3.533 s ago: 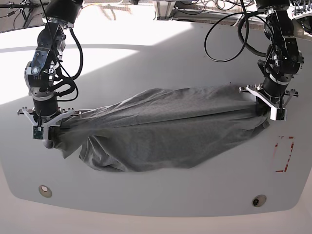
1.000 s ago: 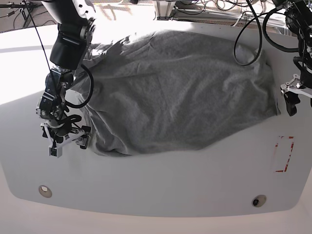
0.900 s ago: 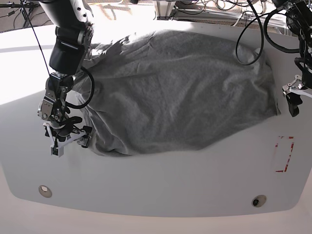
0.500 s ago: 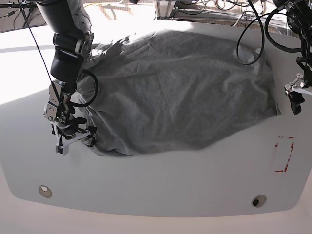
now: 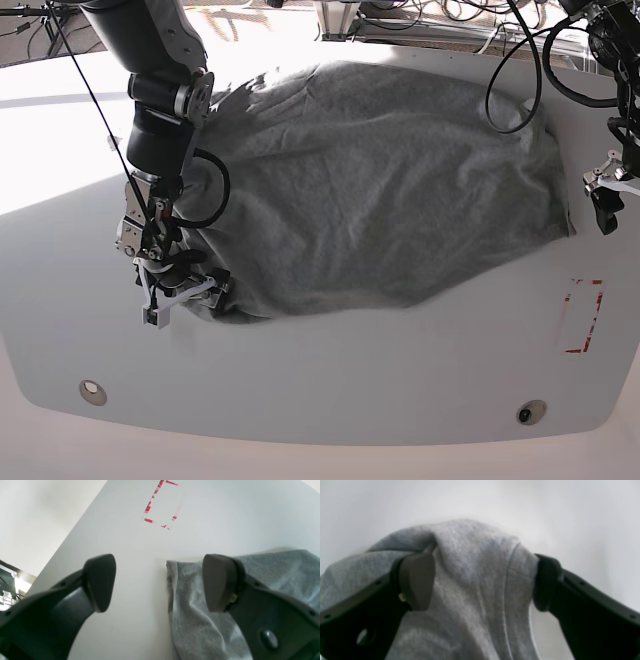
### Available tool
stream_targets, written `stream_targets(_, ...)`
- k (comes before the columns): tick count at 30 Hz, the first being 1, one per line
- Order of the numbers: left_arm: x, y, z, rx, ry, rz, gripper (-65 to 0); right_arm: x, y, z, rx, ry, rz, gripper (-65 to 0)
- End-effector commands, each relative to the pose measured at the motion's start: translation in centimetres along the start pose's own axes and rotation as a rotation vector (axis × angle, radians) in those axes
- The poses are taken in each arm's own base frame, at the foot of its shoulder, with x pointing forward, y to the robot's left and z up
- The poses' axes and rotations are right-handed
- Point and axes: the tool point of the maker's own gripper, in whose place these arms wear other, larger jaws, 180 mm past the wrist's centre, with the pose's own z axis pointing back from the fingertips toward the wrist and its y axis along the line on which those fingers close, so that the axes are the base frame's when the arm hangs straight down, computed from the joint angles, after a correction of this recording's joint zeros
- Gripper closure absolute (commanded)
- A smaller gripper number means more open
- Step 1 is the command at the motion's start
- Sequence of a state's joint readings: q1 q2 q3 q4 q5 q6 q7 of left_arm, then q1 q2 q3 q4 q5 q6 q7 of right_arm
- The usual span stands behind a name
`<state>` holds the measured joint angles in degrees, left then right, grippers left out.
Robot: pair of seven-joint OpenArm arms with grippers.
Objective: Fold the T-shirt properly
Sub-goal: 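Release the shirt and move the right gripper to the shirt's corner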
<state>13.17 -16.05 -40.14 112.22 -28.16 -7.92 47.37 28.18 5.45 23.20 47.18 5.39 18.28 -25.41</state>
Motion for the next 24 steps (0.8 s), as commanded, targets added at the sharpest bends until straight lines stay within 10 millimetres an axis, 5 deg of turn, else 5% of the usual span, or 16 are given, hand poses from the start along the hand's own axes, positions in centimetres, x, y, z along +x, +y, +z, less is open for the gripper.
stream_targets(1, 1.5, 0.1, 0.2, 0.002, -0.048, -0.014, -50.6, 1.7, 1.2, -0.1, 0.028, -0.033, 0.003, -55.5)
stream_targets(9, 0.7, 0.7, -0.3, 0.01, -0.022, 0.001, -50.6, 1.6, 1.6, -0.2, 0.034, -0.033, 0.001, -52.0)
stream_targets(12, 0.0, 1.1, -0.7, 0.014, 0.0, 0.016, -50.6, 1.8, 1.6, -0.2, 0.033, -0.039, 0.002, -39.6)
stream_targets(18, -2.6, 2.2, -1.7, 0.03, 0.071, 0.059, -50.8, 2.6, 0.6, 0.1, 0.016, -0.065, 0.019, -2.4)
stream_targets(24, -4.0, 2.8, -3.3, 0.037, 0.112, 0.123, -51.1, 2.7, 1.7, -0.1, 0.033, -0.046, 0.132, -0.6)
